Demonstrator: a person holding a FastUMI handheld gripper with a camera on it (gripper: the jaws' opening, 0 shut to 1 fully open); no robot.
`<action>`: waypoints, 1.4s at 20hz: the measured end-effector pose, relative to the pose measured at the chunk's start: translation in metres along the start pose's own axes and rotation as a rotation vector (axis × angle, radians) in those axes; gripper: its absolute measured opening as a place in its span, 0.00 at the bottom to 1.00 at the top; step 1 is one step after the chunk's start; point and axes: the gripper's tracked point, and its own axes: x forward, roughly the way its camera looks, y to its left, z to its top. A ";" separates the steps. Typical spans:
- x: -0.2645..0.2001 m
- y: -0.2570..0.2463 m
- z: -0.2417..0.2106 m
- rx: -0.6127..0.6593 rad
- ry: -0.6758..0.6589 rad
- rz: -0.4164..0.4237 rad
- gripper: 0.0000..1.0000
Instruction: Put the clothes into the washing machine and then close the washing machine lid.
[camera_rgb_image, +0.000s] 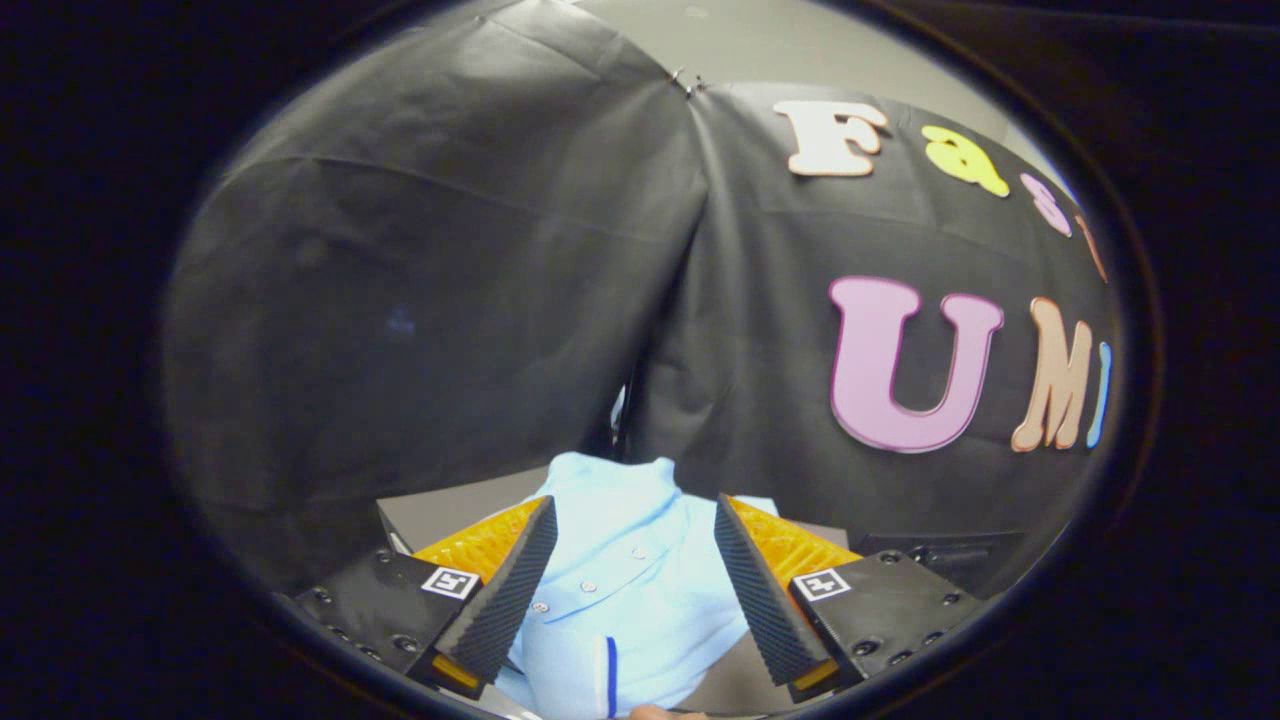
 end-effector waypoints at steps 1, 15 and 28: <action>0.008 0.003 -0.010 0.003 0.041 0.000 0.98; 0.030 0.022 -0.077 0.102 0.230 0.052 0.61; -0.002 -0.038 -0.071 0.203 0.180 -0.045 0.03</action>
